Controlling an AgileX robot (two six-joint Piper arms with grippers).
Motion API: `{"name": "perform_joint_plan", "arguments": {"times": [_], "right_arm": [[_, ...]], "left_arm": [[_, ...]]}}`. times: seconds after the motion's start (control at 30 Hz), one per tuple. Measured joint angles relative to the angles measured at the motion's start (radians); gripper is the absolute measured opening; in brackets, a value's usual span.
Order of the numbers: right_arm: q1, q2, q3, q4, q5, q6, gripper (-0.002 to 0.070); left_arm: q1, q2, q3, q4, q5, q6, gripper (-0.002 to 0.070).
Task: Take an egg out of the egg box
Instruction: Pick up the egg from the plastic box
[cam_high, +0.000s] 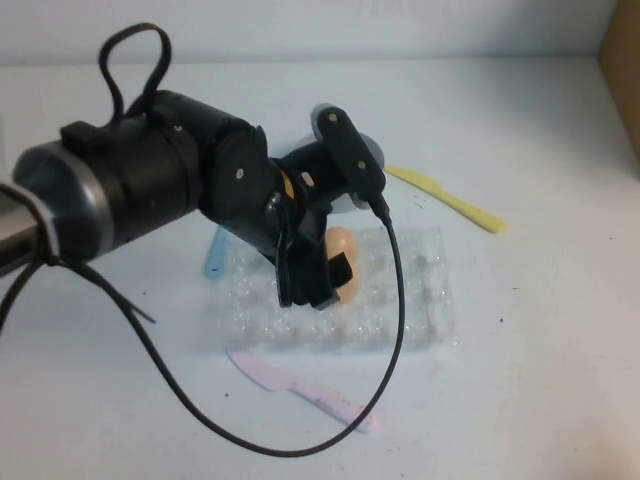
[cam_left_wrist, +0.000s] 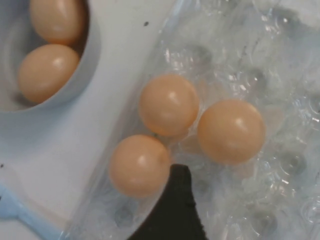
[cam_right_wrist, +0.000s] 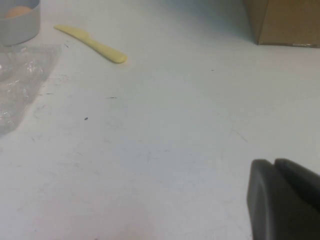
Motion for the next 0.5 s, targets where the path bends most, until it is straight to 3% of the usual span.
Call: {"name": "perform_joint_plan", "arguments": {"times": [0.27,0.5], "right_arm": [[0.000,0.000,0.000,0.000,0.000,0.000,-0.0017],[0.000,0.000,0.000,0.000,0.000,0.000,-0.0017]], "left_arm": [[-0.001,0.079,-0.006,-0.070,0.006,0.189,0.0503],[-0.001,0.114,-0.006,-0.105,-0.031,0.240,0.0478]]}}
